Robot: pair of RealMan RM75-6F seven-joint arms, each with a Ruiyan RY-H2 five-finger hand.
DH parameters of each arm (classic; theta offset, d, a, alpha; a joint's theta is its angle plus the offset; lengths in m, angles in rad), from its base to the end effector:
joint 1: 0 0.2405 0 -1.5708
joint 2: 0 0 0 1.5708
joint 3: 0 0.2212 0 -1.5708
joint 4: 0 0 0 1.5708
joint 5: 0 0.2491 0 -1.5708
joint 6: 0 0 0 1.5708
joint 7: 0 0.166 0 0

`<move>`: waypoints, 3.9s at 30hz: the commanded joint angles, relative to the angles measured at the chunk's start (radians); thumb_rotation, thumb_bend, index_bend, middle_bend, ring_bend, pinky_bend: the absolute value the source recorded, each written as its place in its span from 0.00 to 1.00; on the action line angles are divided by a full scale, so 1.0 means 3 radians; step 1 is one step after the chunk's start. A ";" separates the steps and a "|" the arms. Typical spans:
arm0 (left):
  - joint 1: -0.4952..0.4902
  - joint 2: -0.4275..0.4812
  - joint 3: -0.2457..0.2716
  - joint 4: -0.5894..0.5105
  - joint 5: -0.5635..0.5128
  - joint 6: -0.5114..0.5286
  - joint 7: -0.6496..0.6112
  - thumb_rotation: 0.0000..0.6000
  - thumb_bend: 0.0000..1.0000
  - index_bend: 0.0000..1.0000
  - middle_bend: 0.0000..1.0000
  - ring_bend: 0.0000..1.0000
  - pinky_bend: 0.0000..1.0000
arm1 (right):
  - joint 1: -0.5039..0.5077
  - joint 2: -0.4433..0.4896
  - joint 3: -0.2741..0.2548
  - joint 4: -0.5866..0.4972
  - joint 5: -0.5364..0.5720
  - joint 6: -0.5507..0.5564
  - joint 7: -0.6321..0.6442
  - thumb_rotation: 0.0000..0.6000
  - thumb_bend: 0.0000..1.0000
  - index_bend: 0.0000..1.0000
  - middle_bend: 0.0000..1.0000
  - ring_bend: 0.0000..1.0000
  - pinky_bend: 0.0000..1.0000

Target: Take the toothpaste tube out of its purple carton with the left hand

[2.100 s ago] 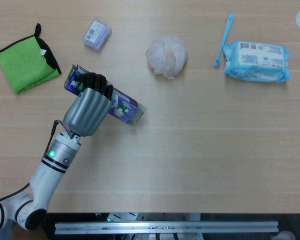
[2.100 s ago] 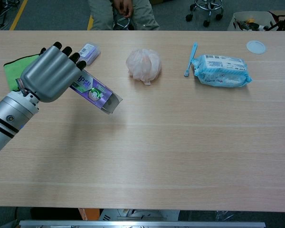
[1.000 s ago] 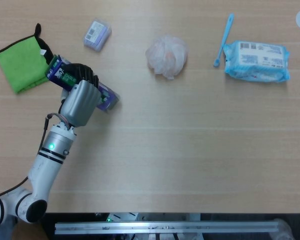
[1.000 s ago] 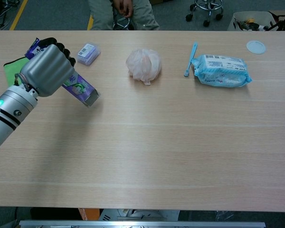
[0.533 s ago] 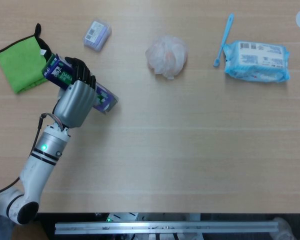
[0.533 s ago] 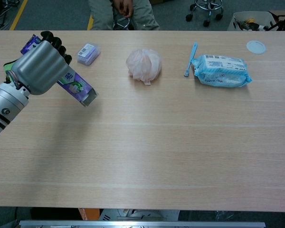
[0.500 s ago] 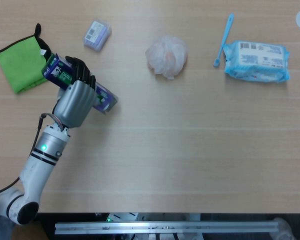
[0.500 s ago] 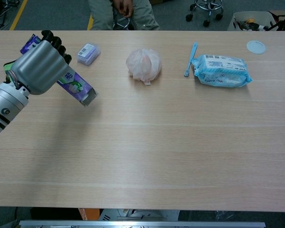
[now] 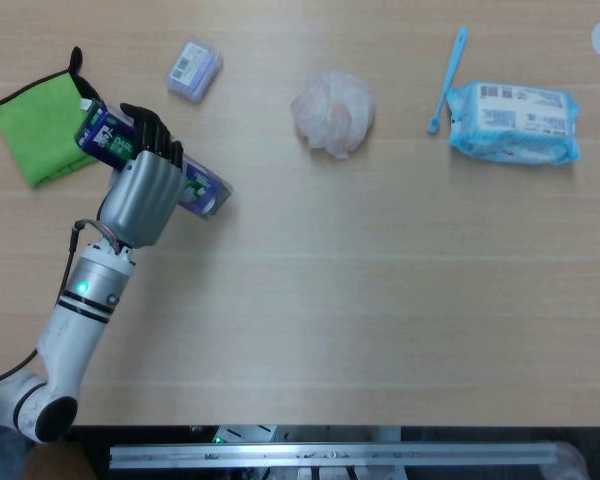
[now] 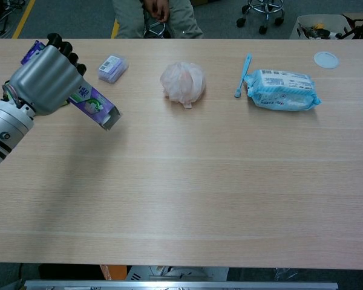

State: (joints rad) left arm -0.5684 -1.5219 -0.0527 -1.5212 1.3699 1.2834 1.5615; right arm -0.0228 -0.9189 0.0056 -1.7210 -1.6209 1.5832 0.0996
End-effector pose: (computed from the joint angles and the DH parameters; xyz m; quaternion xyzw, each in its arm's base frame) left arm -0.1448 0.2957 -0.0317 -0.7615 0.1640 -0.0835 0.6215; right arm -0.2905 -0.1606 0.1548 0.5982 -0.3828 0.3974 0.5811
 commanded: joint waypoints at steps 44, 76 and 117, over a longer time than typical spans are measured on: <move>-0.0099 0.0392 -0.0077 -0.0243 0.0116 -0.0250 -0.1425 1.00 0.28 0.41 0.46 0.28 0.25 | 0.0033 -0.0004 0.0003 -0.0039 -0.0001 -0.0041 -0.0057 1.00 0.28 0.42 0.42 0.43 0.49; -0.0368 0.0335 0.0065 -0.0182 -0.0145 -0.1415 -0.4042 1.00 0.28 0.31 0.38 0.26 0.26 | 0.0003 -0.0026 -0.0006 0.0028 0.0073 -0.0050 -0.0010 1.00 0.28 0.42 0.42 0.43 0.49; 0.0988 0.1064 0.0230 -0.0809 -0.0181 0.0737 -0.3545 1.00 0.27 0.13 0.16 0.11 0.19 | 0.0110 -0.0154 0.0056 0.0084 0.0182 -0.0205 -0.0101 1.00 0.28 0.42 0.42 0.43 0.49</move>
State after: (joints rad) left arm -0.2979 -1.2133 0.0096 -1.7523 1.3086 1.4751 0.5233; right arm 0.0103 -0.9650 0.0225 -1.6959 -1.5662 1.5217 0.0695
